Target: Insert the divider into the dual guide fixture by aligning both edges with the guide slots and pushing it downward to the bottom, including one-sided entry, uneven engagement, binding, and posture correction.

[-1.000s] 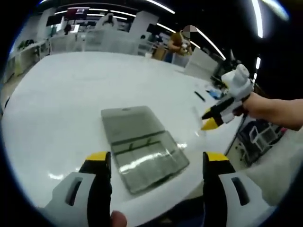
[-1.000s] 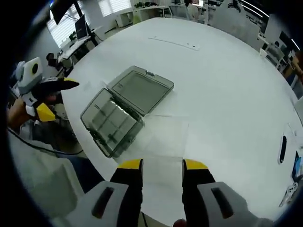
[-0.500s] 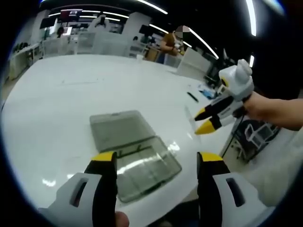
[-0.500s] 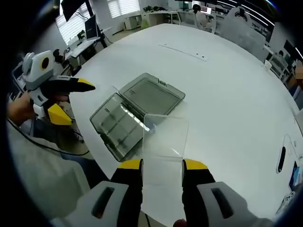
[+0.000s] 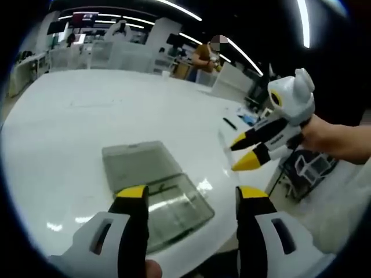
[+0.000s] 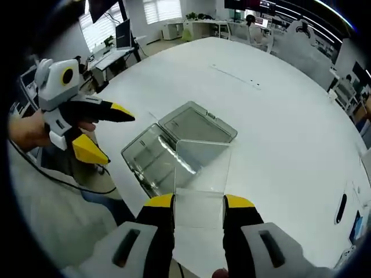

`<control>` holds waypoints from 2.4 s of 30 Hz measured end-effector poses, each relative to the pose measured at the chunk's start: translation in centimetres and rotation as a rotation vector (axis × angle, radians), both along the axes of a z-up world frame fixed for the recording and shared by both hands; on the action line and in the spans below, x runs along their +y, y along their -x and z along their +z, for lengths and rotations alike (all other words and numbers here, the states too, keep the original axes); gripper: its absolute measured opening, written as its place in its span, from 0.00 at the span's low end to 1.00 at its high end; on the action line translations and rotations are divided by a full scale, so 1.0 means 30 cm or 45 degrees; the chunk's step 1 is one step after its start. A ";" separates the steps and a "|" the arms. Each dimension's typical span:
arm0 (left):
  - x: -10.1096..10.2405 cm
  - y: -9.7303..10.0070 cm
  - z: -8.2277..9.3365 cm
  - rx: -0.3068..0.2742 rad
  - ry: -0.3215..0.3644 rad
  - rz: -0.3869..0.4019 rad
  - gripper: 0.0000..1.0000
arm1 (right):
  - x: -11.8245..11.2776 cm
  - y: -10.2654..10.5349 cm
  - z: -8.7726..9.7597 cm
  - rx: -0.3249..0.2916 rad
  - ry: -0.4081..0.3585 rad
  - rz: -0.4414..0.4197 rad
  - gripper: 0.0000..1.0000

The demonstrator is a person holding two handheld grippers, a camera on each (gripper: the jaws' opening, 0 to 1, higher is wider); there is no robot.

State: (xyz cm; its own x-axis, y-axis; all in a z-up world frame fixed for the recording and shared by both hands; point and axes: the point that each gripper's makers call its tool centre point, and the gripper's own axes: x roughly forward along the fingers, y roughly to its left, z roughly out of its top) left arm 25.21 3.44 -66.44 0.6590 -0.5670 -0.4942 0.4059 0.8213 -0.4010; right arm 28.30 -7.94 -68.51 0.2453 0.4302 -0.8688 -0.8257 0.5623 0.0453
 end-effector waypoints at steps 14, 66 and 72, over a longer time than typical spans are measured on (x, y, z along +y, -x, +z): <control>-0.010 -0.023 0.034 -0.043 0.081 0.045 0.47 | 0.058 0.025 0.038 -0.024 -0.053 0.038 0.27; -0.069 -0.061 0.097 -0.024 0.353 0.089 0.12 | 0.205 0.070 0.082 -0.016 -0.162 0.070 0.27; -0.075 -0.063 0.098 -0.018 0.353 0.088 0.06 | 0.209 0.072 0.080 -0.006 -0.166 0.057 0.27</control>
State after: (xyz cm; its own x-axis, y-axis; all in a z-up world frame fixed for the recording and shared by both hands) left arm 27.11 1.20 -63.49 0.7065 -0.6327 -0.3171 0.3599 0.7070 -0.6088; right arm 26.15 -1.66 -66.09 0.2272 0.5499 -0.8038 -0.8501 0.5147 0.1118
